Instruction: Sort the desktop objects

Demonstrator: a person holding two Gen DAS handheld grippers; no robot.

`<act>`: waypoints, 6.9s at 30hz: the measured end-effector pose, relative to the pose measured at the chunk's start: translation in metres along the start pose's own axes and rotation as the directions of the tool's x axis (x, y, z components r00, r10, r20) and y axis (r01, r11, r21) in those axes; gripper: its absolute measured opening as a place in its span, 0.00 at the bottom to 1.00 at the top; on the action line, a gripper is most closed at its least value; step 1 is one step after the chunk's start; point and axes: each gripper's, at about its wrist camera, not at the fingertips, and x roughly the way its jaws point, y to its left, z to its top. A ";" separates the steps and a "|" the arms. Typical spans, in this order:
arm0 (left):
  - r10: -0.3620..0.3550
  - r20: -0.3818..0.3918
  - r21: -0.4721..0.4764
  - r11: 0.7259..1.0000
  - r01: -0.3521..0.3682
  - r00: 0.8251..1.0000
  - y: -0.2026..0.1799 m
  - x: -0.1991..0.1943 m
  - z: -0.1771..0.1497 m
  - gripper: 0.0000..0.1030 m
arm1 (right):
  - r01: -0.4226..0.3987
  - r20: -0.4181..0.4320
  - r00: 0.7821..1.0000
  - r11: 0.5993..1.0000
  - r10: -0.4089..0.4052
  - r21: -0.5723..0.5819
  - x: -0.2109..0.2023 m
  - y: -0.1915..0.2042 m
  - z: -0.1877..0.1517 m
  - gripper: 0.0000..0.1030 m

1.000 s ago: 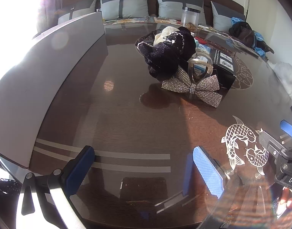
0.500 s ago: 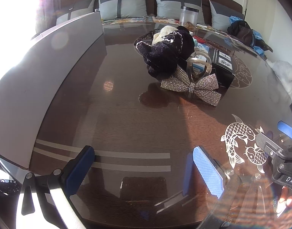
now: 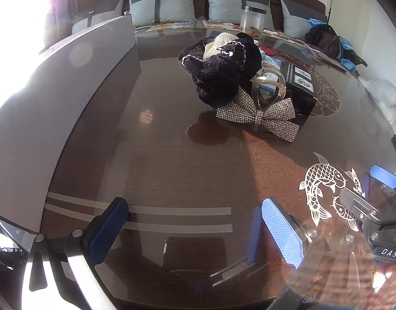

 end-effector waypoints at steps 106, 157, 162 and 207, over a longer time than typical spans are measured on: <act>-0.276 0.065 -0.022 0.960 0.278 0.959 0.068 -0.066 0.065 0.31 | -0.152 0.051 0.985 0.972 0.164 -0.177 -0.019 0.018 0.039 0.52; -0.115 -0.069 -0.060 0.992 0.111 0.991 0.025 0.015 0.061 0.99 | -0.035 -0.020 0.999 0.999 0.035 -0.002 0.020 -0.022 0.034 1.00; -0.063 -0.054 -0.021 0.998 0.062 0.997 0.017 0.026 0.062 0.99 | -0.008 -0.007 1.000 0.999 0.008 -0.049 0.029 -0.020 0.048 1.00; -0.018 0.004 0.022 1.000 0.018 1.000 -0.002 0.059 0.101 1.00 | -0.027 -0.025 0.999 0.999 0.026 -0.035 0.050 -0.025 0.058 1.00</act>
